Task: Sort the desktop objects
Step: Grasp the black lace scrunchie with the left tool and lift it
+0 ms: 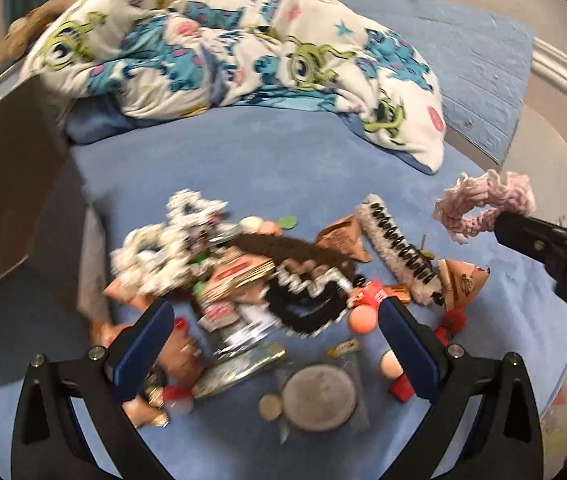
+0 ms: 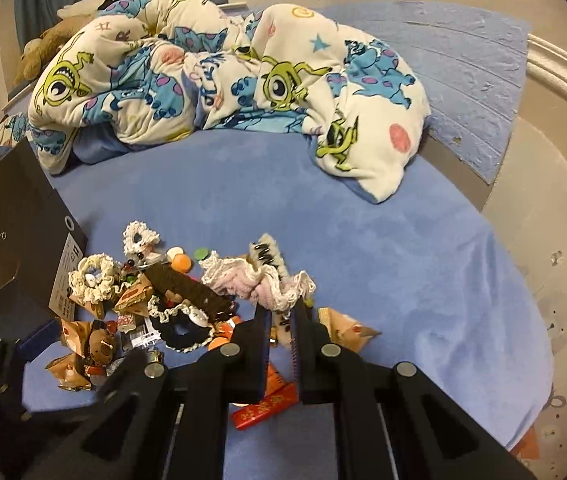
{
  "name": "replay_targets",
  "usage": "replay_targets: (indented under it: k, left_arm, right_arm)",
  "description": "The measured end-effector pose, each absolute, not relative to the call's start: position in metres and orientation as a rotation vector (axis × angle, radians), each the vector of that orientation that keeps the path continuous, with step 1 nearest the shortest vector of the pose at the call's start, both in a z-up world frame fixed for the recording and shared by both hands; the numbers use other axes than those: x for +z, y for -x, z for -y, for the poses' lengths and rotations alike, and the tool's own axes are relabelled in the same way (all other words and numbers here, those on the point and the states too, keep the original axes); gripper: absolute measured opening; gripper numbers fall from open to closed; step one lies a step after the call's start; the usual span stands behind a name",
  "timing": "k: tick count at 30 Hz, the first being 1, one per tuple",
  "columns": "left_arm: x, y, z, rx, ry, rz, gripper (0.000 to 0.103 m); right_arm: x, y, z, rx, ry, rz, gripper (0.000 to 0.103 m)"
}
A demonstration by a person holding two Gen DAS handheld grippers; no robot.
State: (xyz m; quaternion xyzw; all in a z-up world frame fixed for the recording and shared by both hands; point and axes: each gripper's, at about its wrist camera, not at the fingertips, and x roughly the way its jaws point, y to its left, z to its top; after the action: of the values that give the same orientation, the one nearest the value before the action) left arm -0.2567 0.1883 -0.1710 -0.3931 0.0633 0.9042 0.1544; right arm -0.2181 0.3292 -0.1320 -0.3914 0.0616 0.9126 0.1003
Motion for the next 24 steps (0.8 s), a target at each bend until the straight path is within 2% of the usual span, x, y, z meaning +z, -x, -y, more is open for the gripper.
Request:
replay_targets:
  k: [11, 15, 17, 18, 19, 20, 24]
  left_arm:
    - [-0.190, 0.285, -0.229, 2.552, 1.150, -0.246, 0.103]
    - [-0.197, 0.291, -0.227, 2.542, 1.173, -0.190, 0.099]
    - [-0.204, 0.295, -0.227, 2.556, 1.226, -0.192, 0.079]
    - [-0.209, 0.297, -0.227, 2.552, 1.251, -0.188, 0.072]
    - [-0.212, 0.299, -0.226, 2.543, 1.266, -0.174, 0.058]
    - [-0.216, 0.300, -0.224, 2.522, 1.285, -0.147, 0.050]
    - [-0.222, 0.298, -0.221, 2.511, 1.290, -0.117, 0.039]
  right_arm:
    - [-0.130, 0.213, -0.346, 2.680, 1.140, -0.221, 0.009]
    - [-0.130, 0.212, -0.349, 2.677, 1.139, -0.226, 0.009]
    - [-0.130, 0.212, -0.349, 2.681, 1.142, -0.229, 0.009]
    - [-0.130, 0.212, -0.349, 2.681, 1.142, -0.225, 0.009]
    - [-0.130, 0.212, -0.349, 2.681, 1.139, -0.223, 0.009]
    - [-0.129, 0.212, -0.348, 2.682, 1.136, -0.228, 0.009]
    - [-0.130, 0.212, -0.350, 2.670, 1.140, -0.227, 0.009]
